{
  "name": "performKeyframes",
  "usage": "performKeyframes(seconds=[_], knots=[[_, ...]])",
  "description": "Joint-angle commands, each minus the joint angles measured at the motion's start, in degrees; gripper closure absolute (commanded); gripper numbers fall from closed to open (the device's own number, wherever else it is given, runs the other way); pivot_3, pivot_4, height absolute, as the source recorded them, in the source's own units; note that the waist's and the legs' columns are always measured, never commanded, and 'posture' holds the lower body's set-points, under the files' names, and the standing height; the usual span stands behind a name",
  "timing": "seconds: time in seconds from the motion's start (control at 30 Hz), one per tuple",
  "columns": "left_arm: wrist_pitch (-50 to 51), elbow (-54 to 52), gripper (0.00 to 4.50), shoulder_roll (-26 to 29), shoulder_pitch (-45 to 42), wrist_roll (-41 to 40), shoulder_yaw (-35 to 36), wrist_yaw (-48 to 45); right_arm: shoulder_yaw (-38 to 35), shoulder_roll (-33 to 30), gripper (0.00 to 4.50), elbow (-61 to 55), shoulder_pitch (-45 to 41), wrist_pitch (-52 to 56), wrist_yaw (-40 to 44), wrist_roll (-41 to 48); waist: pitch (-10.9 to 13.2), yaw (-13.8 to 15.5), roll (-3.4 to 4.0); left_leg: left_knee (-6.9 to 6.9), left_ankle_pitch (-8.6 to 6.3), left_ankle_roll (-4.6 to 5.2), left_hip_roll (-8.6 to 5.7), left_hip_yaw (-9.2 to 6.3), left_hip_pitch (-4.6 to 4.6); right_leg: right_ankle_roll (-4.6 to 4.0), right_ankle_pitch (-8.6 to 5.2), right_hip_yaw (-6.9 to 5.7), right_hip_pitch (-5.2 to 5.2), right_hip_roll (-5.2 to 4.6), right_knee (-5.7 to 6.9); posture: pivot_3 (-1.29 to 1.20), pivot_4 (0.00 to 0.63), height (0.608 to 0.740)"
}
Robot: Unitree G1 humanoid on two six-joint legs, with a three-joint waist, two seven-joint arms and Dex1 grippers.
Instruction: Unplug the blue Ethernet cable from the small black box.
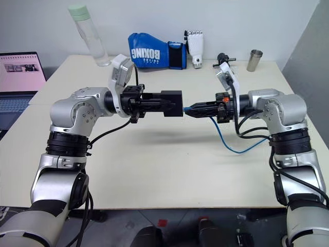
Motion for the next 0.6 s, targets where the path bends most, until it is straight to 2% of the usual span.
performKeyframes(seconds=[0.03, 0.2, 0.27, 0.4, 0.6], knots=[[0.13, -2.03, 3.71, 2.03, 0.29, -0.68, 1.0, -0.59, -2.49, -3.48, 4.47, -2.18, 0.62, 1.53, 1.34, 1.5, 0.0, 0.03, 0.0, -0.01, 0.0, 0.0, 0.0, 0.0, 0.0, 0.0, 0.0, -0.01, 0.0, 0.0, -0.01, 0.0, 0.15, 0.74], [-0.78, -1.23, 3.71, 1.91, -0.02, -0.41, 0.85, -0.05, -2.93, -2.02, 4.47, -2.29, 2.01, -1.3, -2.37, -0.2, 0.0, -0.09, 0.0, -0.01, 0.0, 0.01, 0.0, -0.01, 0.02, 0.0, 0.0, 0.01, 0.0, 0.02, 0.04, 0.0, 0.15, 0.74], [-1.28, -0.93, 3.71, 1.7, -0.15, -0.19, 1.07, 0.59, -1.45, -0.59, 4.47, -1.63, 3.84, -7.89, -7.19, -5.39, 0.0, -0.11, 0.0, -0.01, 0.0, 0.01, 0.01, -0.01, 0.03, 0.0, 0.0, 0.0, 0.0, 0.02, 0.03, 0.0, 0.15, 0.74], [-1.89, -1.81, 3.71, 1.42, 1.23, -0.07, 2.12, 2.95, 1.22, 3.53, 4.47, 5.38, 8.6, -20.49, -25.46, -19.14, -0.04, -0.06, -0.08, 0.02, 0.0, 0.0, 0.01, -0.02, 0.01, 0.01, -0.01, 0.01, 0.02, 0.02, 0.02, 0.0, 0.15, 0.74], [-0.91, -5.19, 3.71, 1.99, 4.46, -1.13, 3.81, 6.49, 1.12, 8.37, 4.47, 7.93, 14.7, -27.26, -38.02, -26.21, -0.01, -0.01, -0.02, 0.01, 0.06, -0.1, 0.02, 0.1, -0.12, 0.01, 0.0, 0.1, -0.19, -0.03, 0.04, 0.0, 0.15, 0.74]])
